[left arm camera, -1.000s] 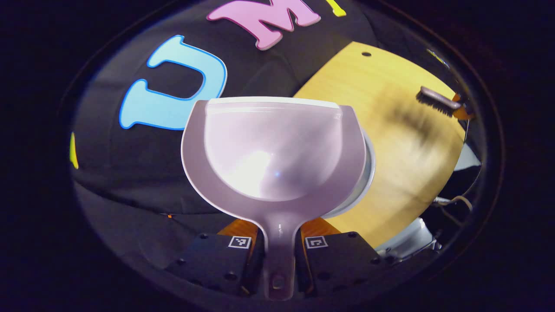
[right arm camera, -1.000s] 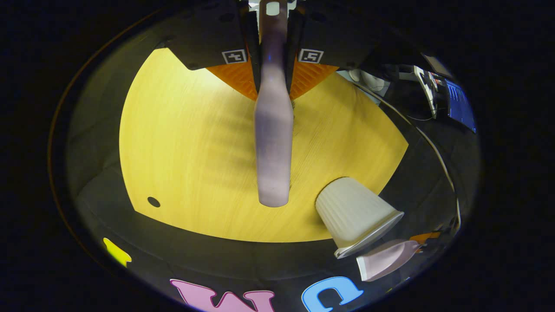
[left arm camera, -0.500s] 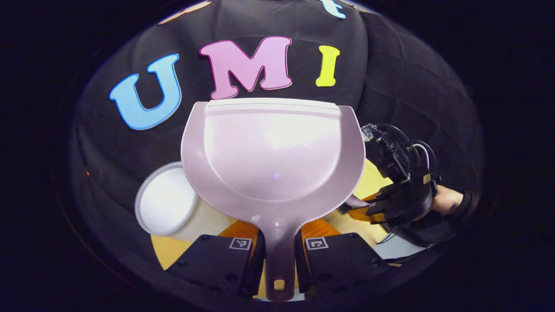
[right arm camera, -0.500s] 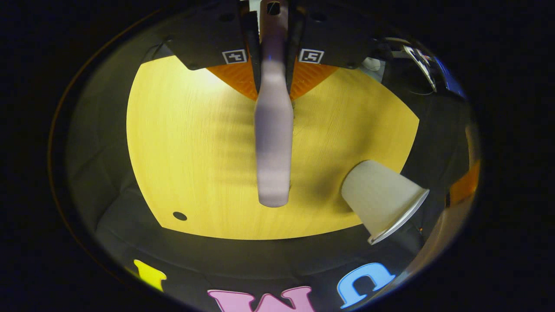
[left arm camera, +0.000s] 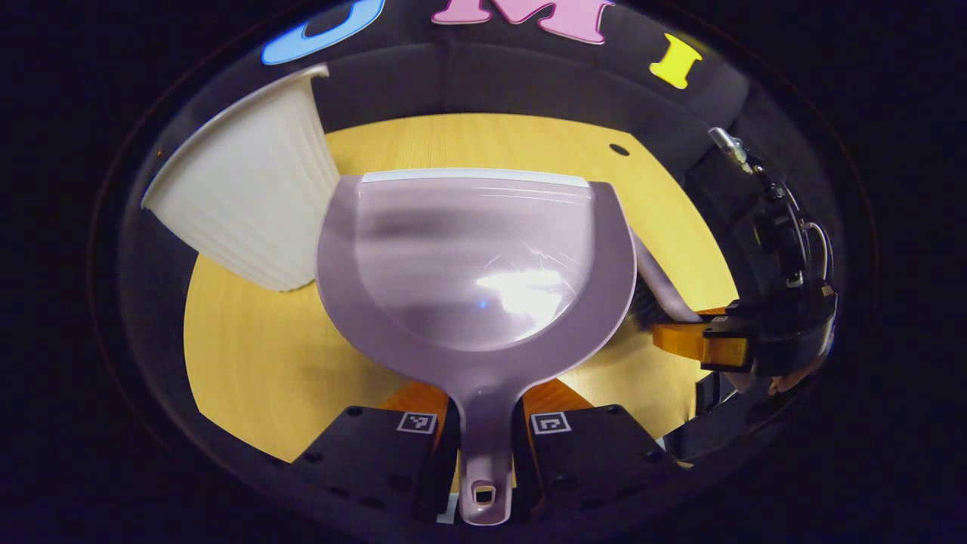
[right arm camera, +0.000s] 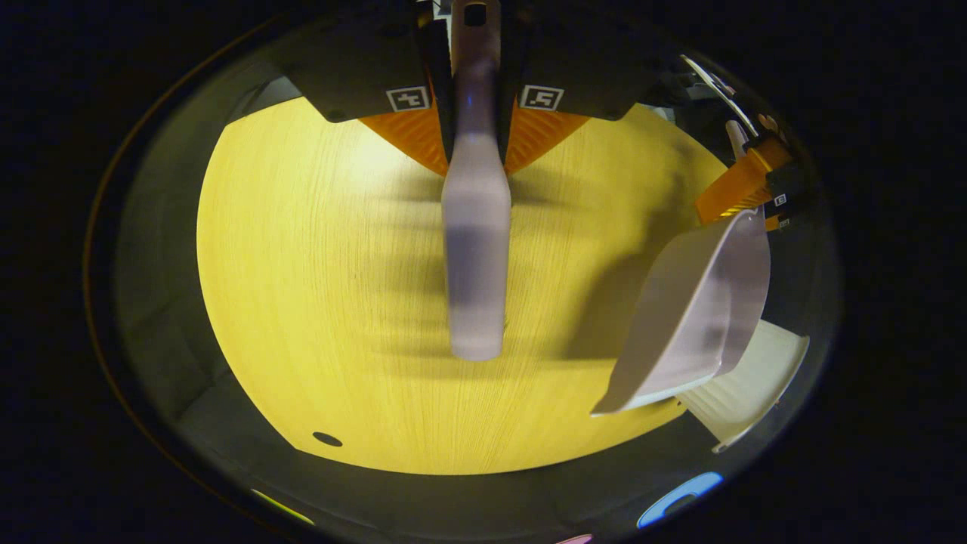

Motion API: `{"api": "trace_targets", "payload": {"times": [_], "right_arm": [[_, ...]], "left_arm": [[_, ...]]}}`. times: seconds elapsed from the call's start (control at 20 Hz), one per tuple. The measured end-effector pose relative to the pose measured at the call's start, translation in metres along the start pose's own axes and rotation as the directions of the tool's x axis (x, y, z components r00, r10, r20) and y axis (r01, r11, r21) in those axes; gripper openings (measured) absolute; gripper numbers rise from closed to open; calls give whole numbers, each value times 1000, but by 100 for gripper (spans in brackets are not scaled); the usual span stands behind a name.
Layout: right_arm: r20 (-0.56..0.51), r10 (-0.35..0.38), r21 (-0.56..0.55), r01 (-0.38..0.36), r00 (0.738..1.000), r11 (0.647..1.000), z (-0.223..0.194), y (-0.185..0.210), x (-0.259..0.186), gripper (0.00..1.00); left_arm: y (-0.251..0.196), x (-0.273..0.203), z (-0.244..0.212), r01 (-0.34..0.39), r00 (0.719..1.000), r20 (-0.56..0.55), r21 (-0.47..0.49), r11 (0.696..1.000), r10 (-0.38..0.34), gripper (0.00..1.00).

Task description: Pick up the small broom and dustpan from the desktop, sweep the trash into the dustpan with the broom, and then empty the trash into the garbage bin.

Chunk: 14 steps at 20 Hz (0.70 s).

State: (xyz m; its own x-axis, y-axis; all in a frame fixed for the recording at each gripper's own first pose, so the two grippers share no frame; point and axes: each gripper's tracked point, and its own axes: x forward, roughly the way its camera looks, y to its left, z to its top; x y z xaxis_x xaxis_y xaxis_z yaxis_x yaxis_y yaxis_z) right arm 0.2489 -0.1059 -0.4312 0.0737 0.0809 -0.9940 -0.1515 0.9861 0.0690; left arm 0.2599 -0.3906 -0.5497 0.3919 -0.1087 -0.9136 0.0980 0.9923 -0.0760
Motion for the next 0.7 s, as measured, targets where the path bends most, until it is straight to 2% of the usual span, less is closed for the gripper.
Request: {"api": "trace_targets", "payload": {"times": [0.15,0.25,0.35,0.6,0.7], "right_arm": [[-22,-33,-22,33,999,999,7,4,5,29],[-28,-54,-25,53,998,998,8,4,17,29],[-49,-99,-77,95,994,992,8,-3,25,29],[-84,-139,-86,132,987,988,5,-4,38,29],[-93,-122,-59,117,988,991,7,-3,41,30]], "left_arm": [[5,15,-8,2,996,-84,-53,999,-6,29],[5,19,-11,-14,992,-123,-61,998,6,29],[3,16,-8,-18,990,-141,-50,999,11,29],[2,19,-11,-13,980,-197,-42,999,4,29],[4,16,-7,-8,981,-192,-57,998,-3,29]]}}
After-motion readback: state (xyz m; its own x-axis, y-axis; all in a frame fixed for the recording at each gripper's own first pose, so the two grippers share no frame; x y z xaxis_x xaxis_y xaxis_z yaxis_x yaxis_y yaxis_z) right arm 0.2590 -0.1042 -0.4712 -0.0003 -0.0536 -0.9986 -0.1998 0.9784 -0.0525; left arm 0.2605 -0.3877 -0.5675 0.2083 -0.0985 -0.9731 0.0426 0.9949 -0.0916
